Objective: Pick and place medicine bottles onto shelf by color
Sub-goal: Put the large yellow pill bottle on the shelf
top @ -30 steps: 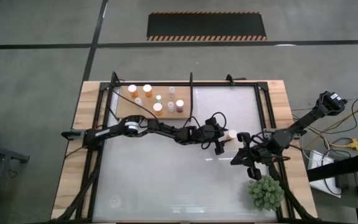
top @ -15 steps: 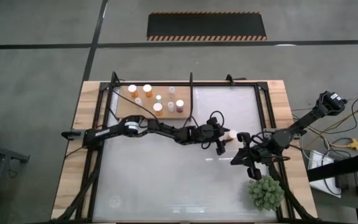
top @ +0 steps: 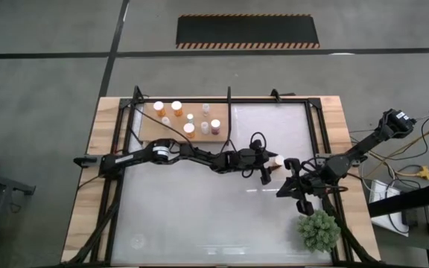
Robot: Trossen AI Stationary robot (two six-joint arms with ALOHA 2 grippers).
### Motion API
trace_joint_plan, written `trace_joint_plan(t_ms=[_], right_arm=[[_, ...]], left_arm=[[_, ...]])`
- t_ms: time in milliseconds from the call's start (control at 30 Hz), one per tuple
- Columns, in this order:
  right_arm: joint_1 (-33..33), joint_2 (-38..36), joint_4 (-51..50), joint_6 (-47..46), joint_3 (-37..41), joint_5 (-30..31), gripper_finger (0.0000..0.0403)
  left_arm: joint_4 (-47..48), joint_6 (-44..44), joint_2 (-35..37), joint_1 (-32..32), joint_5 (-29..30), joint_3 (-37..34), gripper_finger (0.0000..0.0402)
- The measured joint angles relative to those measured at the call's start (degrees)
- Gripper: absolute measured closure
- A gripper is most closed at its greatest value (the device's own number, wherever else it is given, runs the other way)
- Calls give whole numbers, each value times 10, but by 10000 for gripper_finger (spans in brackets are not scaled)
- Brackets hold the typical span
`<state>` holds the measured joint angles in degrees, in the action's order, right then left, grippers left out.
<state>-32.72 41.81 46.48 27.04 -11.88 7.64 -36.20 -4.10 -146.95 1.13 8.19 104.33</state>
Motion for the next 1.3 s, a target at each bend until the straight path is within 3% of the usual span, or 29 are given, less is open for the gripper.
trace_joint_plan(t_ms=[367, 633, 933, 1300], right_arm=[[0, 0, 0, 0, 0, 0, 394], [0, 0, 0, 1, 0, 0, 394], [0, 0, 0, 1, 0, 0, 394], [0, -14, -8, -24, 0, -1, 394]], left_arm=[[-7, 2, -2, 0, -1, 0, 187], [-7, 3, -2, 0, -1, 0, 222], [-7, 3, -1, 0, 0, 0, 225], [24, 22, 55, -2, 1, -18, 227]])
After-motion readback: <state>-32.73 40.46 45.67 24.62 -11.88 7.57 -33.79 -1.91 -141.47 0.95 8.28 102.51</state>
